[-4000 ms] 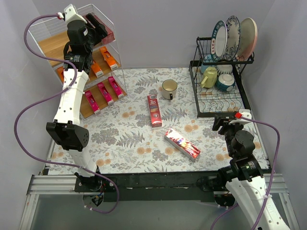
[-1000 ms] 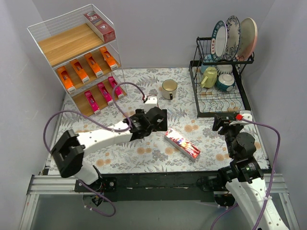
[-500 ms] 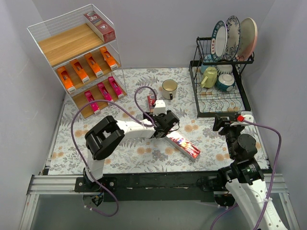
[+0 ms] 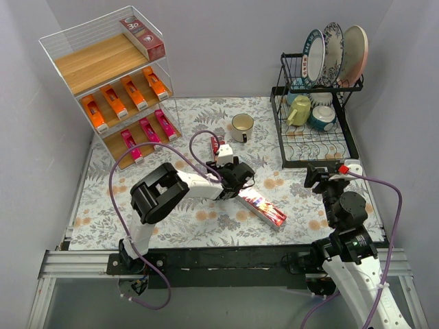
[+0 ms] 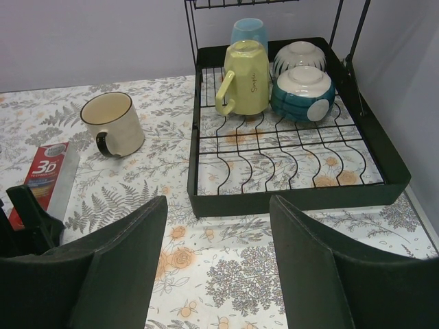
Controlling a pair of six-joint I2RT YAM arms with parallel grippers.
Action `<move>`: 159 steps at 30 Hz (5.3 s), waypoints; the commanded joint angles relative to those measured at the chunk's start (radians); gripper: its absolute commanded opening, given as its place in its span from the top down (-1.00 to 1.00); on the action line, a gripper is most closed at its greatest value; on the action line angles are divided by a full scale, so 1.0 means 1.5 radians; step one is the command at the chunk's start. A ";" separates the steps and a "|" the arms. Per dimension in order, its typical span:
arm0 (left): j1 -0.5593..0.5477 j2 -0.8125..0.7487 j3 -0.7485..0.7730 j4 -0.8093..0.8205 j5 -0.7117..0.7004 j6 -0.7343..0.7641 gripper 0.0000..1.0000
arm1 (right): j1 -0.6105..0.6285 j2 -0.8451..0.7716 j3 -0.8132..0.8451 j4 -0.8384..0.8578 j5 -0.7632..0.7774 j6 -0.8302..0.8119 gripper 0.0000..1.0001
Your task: Place and organize the toothpastes onto the shelf
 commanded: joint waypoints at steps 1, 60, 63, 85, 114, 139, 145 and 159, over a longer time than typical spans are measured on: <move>0.003 -0.034 -0.033 0.003 -0.002 -0.029 -0.26 | 0.004 -0.010 -0.003 0.034 -0.003 -0.009 -0.38; 0.360 -0.302 0.699 -0.433 0.115 0.387 0.24 | 0.017 0.011 -0.004 0.034 -0.026 -0.004 -0.36; 0.399 -0.297 0.697 -0.433 0.134 0.385 0.24 | 0.016 0.010 -0.004 0.033 -0.022 -0.005 -0.36; 0.502 -0.210 0.731 -0.501 0.176 0.316 -0.18 | 0.016 0.010 -0.005 0.032 -0.002 -0.011 -0.36; 0.502 -0.166 0.755 -0.421 0.119 0.351 -0.29 | 0.016 0.009 -0.006 0.036 -0.008 -0.012 -0.36; 0.502 -0.233 0.697 -0.411 0.255 0.276 -0.66 | 0.018 0.003 -0.007 0.041 -0.007 -0.013 -0.36; 0.502 -0.238 0.705 -0.406 0.241 0.286 -0.68 | 0.017 0.002 -0.008 0.040 -0.007 -0.013 -0.36; 0.503 -0.248 0.681 -0.412 0.182 0.319 -0.47 | 0.017 0.001 -0.007 0.039 -0.010 -0.013 -0.35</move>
